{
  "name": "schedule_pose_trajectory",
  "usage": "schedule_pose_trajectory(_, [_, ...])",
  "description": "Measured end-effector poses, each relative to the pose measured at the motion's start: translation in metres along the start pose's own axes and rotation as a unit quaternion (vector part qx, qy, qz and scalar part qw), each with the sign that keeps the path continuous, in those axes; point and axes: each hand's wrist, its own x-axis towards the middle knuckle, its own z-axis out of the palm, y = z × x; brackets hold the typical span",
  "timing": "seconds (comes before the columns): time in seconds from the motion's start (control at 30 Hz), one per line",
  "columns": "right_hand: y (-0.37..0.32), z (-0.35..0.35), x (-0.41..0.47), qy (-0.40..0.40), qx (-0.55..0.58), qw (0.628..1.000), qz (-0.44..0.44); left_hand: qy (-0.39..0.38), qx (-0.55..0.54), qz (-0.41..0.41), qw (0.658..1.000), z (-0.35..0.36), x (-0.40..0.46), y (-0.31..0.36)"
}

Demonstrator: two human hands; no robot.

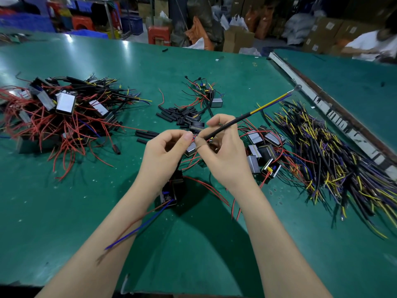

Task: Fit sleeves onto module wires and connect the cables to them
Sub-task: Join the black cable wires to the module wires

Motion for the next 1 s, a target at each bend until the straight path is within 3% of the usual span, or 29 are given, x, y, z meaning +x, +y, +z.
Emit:
schedule_pose_trajectory(0.33, [0.001,0.003,-0.002,-0.011,-0.051,0.998,-0.021,0.005,0.097,0.045,0.994,0.000,0.000,-0.008])
schedule_pose_trajectory(0.5, [-0.004,0.007,-0.002,-0.002,-0.052,0.998,-0.024,0.015,0.196,0.141,0.970,0.001,-0.001,-0.008])
schedule_pose_trajectory(0.8, [-0.005,0.009,-0.003,-0.004,-0.040,0.999,-0.032,0.025,0.212,0.156,0.964,0.003,-0.003,-0.005])
schedule_pose_trajectory(1.0, [-0.001,0.004,0.000,0.021,0.064,0.997,0.028,0.029,0.208,0.170,0.963,0.002,-0.001,-0.006])
